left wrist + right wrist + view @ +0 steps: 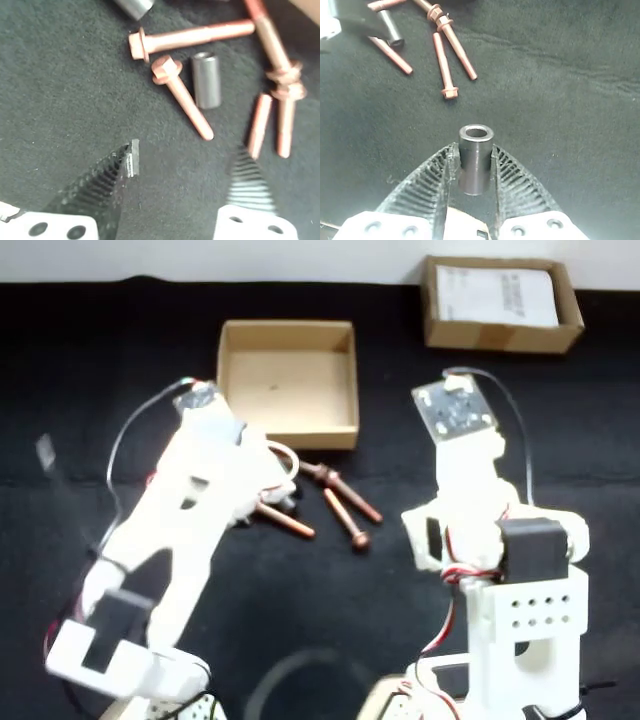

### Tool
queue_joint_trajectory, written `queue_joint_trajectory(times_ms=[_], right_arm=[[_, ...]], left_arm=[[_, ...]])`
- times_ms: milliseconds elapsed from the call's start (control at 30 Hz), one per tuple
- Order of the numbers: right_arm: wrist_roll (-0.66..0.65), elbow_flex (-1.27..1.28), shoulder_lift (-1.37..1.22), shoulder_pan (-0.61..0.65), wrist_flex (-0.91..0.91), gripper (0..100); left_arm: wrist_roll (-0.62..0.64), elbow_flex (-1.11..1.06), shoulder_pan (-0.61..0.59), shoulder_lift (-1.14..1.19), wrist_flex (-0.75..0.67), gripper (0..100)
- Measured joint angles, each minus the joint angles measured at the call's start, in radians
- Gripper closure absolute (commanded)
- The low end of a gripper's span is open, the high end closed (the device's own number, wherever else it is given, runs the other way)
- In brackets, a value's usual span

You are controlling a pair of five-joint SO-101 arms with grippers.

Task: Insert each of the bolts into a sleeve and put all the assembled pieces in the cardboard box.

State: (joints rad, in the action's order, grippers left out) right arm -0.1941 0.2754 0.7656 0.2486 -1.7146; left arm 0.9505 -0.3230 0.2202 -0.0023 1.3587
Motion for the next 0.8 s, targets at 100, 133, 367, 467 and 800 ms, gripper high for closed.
queue_joint_trajectory(times_ms=[100, 133, 367, 467, 800], right_arm=[[0.0, 0.02, 0.003, 0.0, 0.0, 99.2], [0.0, 0.021, 0.003, 0.0, 0.0, 99.2], [0.0, 0.021, 0.003, 0.0, 0.0, 99.2], [0.0, 0.021, 0.003, 0.0, 0.0, 99.2], [0.0, 0.021, 0.003, 0.0, 0.0, 99.2]], left_arm=[[0.002, 0.038, 0.002, 0.1, 0.0, 70], [0.003, 0.051, 0.002, 0.129, 0.0, 71], [0.114, 0.164, 0.005, 0.301, -0.003, 77], [0.121, 0.216, 0.005, 0.361, -0.003, 77], [0.121, 0.273, 0.003, 0.437, 0.021, 77]])
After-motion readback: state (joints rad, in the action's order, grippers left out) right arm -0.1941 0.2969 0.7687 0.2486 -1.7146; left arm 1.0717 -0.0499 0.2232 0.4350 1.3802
